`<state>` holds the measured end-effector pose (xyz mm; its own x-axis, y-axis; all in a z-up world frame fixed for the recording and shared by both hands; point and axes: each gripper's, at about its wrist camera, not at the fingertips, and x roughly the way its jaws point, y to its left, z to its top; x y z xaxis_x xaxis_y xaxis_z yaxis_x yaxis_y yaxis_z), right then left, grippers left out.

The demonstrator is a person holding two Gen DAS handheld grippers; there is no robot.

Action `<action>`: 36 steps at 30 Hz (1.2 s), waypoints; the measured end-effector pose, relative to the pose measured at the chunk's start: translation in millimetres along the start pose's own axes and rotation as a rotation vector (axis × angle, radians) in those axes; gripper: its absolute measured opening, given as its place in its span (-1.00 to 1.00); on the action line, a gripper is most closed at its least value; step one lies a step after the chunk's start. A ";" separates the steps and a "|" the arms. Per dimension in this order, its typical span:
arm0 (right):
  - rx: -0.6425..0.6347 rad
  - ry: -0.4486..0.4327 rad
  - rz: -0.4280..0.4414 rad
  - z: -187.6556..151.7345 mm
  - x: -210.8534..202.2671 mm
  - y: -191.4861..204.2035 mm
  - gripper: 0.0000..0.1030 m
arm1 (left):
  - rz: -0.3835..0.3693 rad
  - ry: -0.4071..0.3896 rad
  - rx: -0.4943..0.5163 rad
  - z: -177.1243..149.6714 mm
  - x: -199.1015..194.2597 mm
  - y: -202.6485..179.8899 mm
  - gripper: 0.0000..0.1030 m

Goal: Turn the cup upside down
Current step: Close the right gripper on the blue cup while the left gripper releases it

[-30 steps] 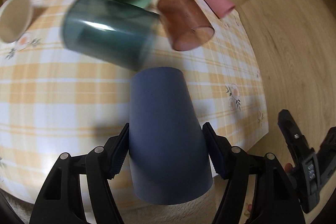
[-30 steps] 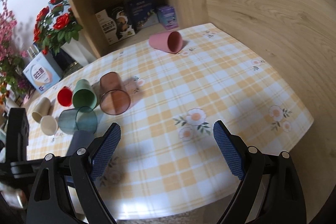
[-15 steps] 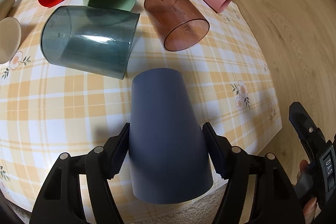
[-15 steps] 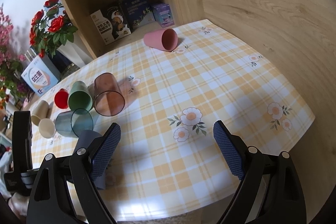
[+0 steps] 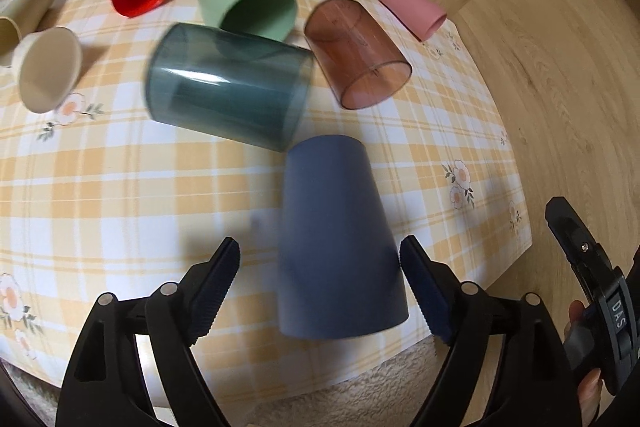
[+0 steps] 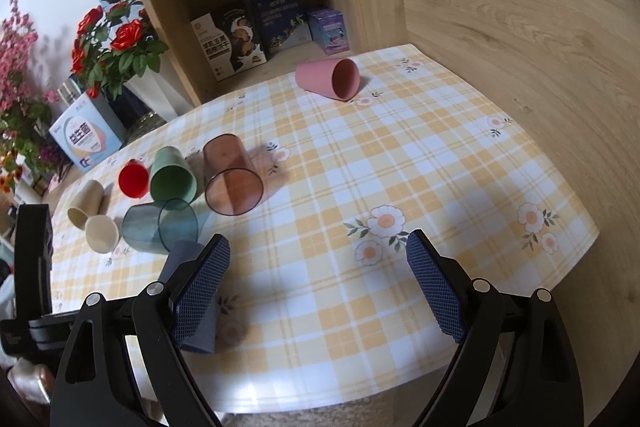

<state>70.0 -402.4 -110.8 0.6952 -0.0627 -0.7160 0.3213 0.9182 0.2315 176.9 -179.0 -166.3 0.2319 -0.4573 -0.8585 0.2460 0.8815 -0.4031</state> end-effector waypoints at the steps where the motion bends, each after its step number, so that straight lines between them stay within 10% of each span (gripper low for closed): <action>1: -0.005 0.002 0.000 -0.4 -0.9 2.9 0.68 | 0.004 -0.009 0.000 0.1 -4.4 3.1 0.56; 24: -0.254 0.147 0.056 -5.4 22.9 93.5 0.68 | 0.284 -0.329 0.075 -19.5 -125.6 124.9 0.88; 36: -0.170 0.566 0.167 19.1 116.5 103.6 0.68 | 0.330 -0.413 -0.029 -44.8 -158.0 154.7 0.88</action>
<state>196.5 -322.1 -157.7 0.2634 0.2619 -0.9285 0.0976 0.9503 0.2957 136.1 34.9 -107.2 0.6459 -0.1578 -0.7469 0.0726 0.9867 -0.1456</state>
